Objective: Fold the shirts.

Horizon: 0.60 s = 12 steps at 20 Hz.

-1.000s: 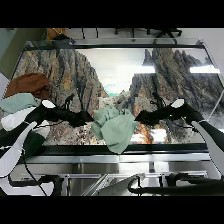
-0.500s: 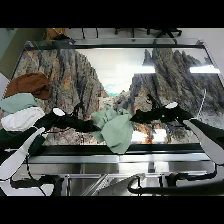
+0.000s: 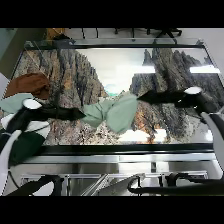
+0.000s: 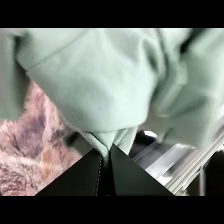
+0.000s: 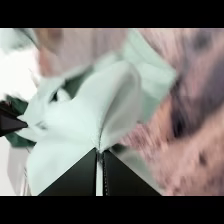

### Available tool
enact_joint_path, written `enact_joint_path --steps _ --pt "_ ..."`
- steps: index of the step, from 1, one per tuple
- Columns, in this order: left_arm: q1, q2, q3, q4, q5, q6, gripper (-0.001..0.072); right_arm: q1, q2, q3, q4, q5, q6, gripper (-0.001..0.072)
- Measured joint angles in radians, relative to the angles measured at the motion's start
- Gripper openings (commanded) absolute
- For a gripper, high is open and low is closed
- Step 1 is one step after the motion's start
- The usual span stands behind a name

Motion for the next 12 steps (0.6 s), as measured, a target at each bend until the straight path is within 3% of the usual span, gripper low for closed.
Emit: enact_joint_path --steps 4,12 --pt "0.114 0.194 0.222 -0.003 -0.102 -0.034 0.0018 -0.122 0.137 0.212 0.117 0.122 -0.004 0.0016" --pt "0.169 0.500 0.558 0.039 -0.124 -0.051 0.0018 -0.182 0.386 0.418 0.173 0.219 -0.048 0.0017"
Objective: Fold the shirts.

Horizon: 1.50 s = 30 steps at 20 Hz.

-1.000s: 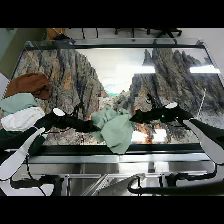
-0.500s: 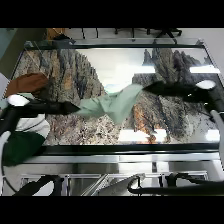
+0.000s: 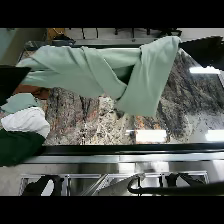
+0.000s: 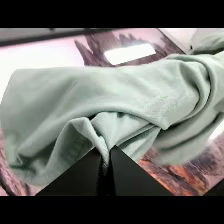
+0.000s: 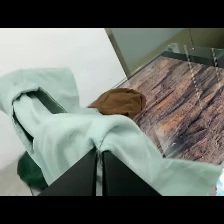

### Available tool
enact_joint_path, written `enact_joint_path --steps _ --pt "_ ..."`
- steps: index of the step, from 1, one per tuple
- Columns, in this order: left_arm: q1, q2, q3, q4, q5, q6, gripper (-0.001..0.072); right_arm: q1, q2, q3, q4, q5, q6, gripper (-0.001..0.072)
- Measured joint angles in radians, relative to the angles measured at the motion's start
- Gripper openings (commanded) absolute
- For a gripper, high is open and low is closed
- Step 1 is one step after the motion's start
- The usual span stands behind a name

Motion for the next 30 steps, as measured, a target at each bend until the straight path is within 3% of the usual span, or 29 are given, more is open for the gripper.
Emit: enact_joint_path --steps 4,7,14,16,20,22,23,24,25,30 --pt "-0.040 0.081 -0.134 0.023 0.025 -0.005 0.0018 -0.002 0.033 -0.082 -0.032 0.050 -0.019 0.0017" --pt "-0.118 0.073 -0.344 0.032 0.082 -0.008 0.0019 0.000 0.013 -0.282 -0.046 0.052 -0.043 0.0018" --pt "-0.345 -0.209 -0.773 0.040 0.386 0.020 0.0019 0.029 -0.205 -0.735 -0.096 -0.149 -0.195 0.0039" --pt "-0.356 -0.317 -0.791 0.038 0.434 0.031 0.0019 0.023 -0.285 -0.753 -0.105 -0.197 -0.225 0.0383" --pt "-0.292 -0.496 -0.724 0.037 0.385 0.045 0.0022 -0.045 -0.356 -0.686 -0.142 -0.228 -0.242 0.0421" --pt "-0.244 -0.565 -0.670 0.038 0.312 0.050 0.0024 -0.110 -0.343 -0.646 -0.192 -0.208 -0.195 0.0523" --pt "-0.221 -0.589 -0.647 0.038 0.276 0.056 0.0088 -0.141 -0.328 -0.635 -0.220 -0.187 -0.164 0.0522" --pt "-0.199 -0.609 -0.625 0.038 0.239 0.066 0.0486 -0.167 -0.309 -0.632 -0.259 -0.164 -0.126 0.0522" --pt "-0.182 -0.623 -0.610 0.039 0.208 0.076 0.0706 -0.183 -0.286 -0.639 -0.296 -0.143 -0.088 0.0522" --pt "-0.130 -0.652 -0.579 0.040 0.105 0.103 0.0706 -0.168 -0.136 -0.805 -0.391 -0.100 0.064 0.0521"
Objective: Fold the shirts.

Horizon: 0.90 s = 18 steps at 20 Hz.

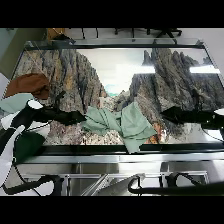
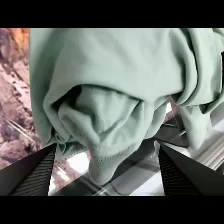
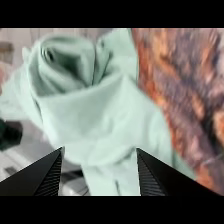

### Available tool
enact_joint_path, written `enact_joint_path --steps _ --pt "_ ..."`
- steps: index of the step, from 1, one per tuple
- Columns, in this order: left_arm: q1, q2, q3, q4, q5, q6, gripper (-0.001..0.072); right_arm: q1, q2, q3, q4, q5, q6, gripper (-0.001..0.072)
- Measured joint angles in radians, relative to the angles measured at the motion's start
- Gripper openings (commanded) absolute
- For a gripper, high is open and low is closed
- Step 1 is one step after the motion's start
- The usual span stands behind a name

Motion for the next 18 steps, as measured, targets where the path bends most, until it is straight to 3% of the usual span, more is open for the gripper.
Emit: enact_joint_path --steps 6,11,13,14,15,18 --pt "0.077 -0.008 0.056 -0.031 0.053 -0.013 0.0706 0.208 0.089 -0.214 -0.003 -0.109 0.077 0.0521" --pt "0.020 -0.077 0.209 -0.070 0.117 -0.024 0.0706 0.428 -0.001 -0.255 0.060 -0.317 0.091 0.0521" --pt "-0.021 -0.133 0.260 -0.072 0.122 -0.024 0.0706 0.486 -0.058 -0.259 0.132 -0.378 0.047 0.0519" --pt "-0.041 -0.164 0.282 -0.066 0.122 -0.024 0.0706 0.504 -0.081 -0.259 0.182 -0.395 0.014 0.0499" --pt "-0.058 -0.195 0.301 -0.057 0.121 -0.026 0.0706 0.517 -0.101 -0.259 0.235 -0.410 -0.024 0.0427" --pt "-0.107 -0.293 0.354 -0.042 0.089 -0.032 0.0706 0.537 -0.132 -0.240 0.336 -0.446 -0.105 0.0357"
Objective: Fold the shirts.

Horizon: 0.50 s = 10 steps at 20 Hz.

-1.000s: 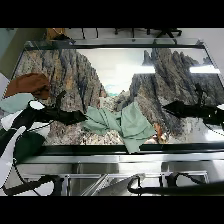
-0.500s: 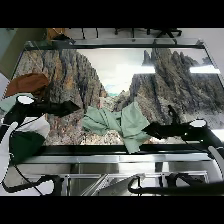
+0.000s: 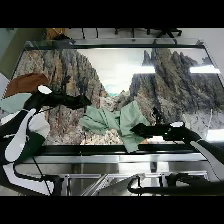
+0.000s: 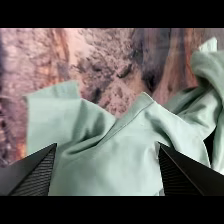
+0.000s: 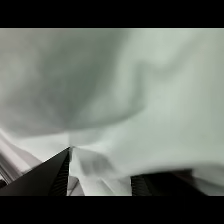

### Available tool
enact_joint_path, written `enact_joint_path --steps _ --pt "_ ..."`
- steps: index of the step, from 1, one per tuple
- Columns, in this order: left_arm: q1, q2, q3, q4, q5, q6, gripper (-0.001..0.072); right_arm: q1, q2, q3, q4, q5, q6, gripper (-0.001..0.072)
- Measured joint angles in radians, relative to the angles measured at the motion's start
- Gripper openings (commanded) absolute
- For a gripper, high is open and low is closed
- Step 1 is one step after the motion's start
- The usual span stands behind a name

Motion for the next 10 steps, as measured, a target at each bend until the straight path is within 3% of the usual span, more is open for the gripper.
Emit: enact_joint_path --steps 2,3,4,5,10 --pt "-0.026 -0.062 0.030 0.009 -0.019 0.000 0.0683 0.006 -0.009 0.013 0.033 -0.019 -0.027 0.0217" --pt "-0.037 -0.092 0.046 0.011 -0.031 -0.004 0.0486 0.007 -0.012 0.018 0.043 -0.029 -0.032 0.0206" --pt "-0.046 -0.119 0.063 0.013 -0.043 -0.004 0.0258 0.008 -0.014 0.021 0.049 -0.035 -0.039 0.0042" --pt "-0.053 -0.145 0.082 0.013 -0.058 -0.004 0.0010 0.009 -0.017 0.023 0.057 -0.040 -0.046 0.0018" --pt "-0.062 -0.193 0.202 0.013 -0.114 -0.012 0.0015 0.008 -0.017 0.040 0.070 -0.049 -0.068 0.0017"
